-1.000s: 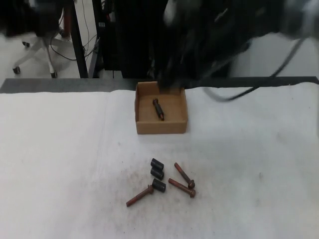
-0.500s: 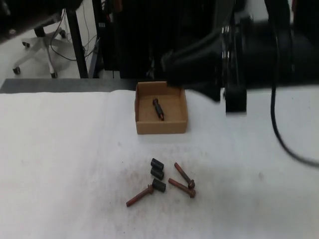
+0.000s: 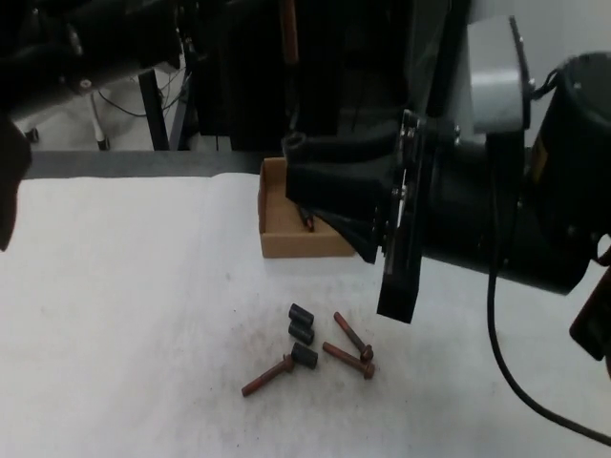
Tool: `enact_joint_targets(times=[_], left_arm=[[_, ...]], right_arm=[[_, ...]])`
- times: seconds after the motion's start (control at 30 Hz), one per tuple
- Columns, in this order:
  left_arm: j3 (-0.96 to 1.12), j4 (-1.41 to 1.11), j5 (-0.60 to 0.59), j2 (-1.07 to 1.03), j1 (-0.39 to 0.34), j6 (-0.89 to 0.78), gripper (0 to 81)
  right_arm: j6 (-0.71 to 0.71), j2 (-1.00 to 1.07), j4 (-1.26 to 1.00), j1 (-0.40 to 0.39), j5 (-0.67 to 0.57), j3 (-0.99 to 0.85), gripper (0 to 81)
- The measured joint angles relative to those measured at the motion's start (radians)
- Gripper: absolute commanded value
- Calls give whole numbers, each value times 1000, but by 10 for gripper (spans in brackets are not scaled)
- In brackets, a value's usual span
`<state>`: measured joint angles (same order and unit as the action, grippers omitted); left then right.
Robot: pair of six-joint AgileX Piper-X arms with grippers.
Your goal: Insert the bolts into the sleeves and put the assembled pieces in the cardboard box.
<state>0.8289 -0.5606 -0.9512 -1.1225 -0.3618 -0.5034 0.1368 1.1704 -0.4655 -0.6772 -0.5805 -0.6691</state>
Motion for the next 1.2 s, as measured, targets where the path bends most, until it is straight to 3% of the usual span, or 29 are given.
enact_joint_targets(times=[0.37,1.2], left_arm=[[-8,-125,-24,0,0,-95,1],[-50,-122,-94,0,0,-102,1]], right_arm=[[14,7,-97,-2,21,5,8],[49,7,-125,-2,51,6,8]])
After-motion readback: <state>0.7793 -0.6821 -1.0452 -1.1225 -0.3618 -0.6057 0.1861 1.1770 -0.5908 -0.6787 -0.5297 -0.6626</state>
